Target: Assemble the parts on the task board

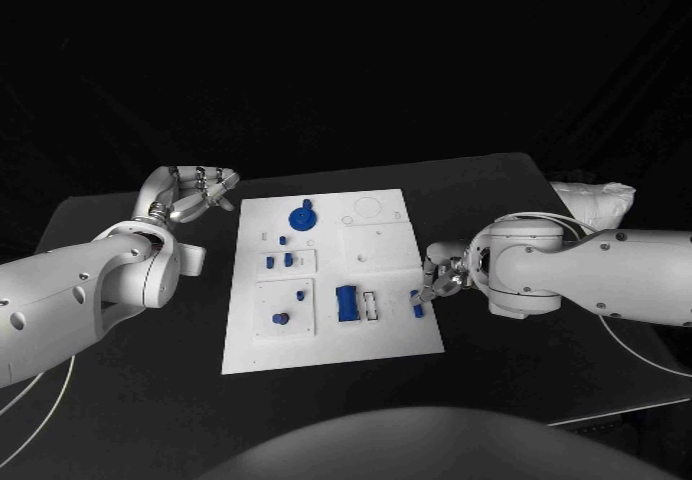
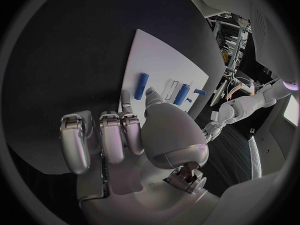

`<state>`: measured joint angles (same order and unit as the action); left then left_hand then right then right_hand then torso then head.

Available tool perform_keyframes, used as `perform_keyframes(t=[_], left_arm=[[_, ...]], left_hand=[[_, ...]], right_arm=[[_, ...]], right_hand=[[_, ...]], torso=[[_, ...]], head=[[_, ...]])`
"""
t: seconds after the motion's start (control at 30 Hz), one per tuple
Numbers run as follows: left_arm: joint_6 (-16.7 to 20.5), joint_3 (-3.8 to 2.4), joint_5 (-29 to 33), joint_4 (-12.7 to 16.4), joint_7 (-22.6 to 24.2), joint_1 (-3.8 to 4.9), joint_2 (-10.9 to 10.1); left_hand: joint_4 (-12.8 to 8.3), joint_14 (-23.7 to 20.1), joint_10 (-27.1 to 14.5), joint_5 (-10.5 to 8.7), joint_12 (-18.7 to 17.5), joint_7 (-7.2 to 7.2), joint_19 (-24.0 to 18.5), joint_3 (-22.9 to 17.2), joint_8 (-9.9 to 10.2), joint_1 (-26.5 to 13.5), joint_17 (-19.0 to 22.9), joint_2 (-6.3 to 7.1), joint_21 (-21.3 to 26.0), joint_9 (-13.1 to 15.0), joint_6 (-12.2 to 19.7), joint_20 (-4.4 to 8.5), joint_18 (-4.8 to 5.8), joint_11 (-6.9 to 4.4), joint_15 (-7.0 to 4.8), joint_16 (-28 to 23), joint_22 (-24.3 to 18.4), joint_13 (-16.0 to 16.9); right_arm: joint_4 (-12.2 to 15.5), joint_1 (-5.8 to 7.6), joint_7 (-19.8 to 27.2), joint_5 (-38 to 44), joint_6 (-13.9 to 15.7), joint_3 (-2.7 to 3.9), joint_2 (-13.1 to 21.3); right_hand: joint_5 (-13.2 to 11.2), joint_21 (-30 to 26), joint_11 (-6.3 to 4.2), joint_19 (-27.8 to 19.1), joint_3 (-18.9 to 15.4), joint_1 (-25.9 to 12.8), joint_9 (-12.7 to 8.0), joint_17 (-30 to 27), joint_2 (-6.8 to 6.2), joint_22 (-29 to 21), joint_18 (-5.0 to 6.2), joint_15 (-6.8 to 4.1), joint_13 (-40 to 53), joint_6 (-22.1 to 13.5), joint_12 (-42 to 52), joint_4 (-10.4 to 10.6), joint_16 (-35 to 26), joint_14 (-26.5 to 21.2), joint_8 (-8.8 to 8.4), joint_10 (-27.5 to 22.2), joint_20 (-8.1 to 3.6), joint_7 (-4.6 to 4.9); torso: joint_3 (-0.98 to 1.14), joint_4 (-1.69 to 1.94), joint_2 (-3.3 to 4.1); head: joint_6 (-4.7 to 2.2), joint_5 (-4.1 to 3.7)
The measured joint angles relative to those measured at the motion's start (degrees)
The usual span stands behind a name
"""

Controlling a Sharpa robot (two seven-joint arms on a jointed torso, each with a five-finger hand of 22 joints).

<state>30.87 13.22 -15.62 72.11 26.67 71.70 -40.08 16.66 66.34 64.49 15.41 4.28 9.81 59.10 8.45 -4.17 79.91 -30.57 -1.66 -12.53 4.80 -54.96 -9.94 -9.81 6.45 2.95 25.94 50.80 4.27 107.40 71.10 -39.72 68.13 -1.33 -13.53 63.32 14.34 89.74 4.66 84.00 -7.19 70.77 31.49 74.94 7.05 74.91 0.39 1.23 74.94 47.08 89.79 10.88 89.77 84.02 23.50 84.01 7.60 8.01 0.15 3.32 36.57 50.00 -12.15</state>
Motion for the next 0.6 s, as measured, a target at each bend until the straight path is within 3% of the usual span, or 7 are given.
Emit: perform_keyframes(t=[0.6], left_arm=[[-0.07, 0.00, -0.03, 0.03, -0.12, 0.00, 0.00]], left_hand=[[0.16, 0.00, 0.00, 0.00, 0.00, 0.00, 0.00, 0.16, 0.00, 0.00, 0.05, 0.00, 0.00, 0.00, 0.00, 0.00, 0.00, 0.00, 0.00, 0.00, -0.09, 0.00]], right_arm=[[-1.51, -0.17, -0.04, -0.49, -0.84, 0.13, -1.83]], right_hand=[[-0.04, 0.00, 0.00, 0.00, 0.79, -0.17, 0.53, -0.01, -0.60, 0.04, 0.00, 0.00, -0.01, 0.79, 0.00, -0.79, 0.00, 0.00, 0.89, 0.00, 0.00, 0.04]], torso=[[-0.01, -0.01, -0.01]], head=[[0.00, 0.29]])
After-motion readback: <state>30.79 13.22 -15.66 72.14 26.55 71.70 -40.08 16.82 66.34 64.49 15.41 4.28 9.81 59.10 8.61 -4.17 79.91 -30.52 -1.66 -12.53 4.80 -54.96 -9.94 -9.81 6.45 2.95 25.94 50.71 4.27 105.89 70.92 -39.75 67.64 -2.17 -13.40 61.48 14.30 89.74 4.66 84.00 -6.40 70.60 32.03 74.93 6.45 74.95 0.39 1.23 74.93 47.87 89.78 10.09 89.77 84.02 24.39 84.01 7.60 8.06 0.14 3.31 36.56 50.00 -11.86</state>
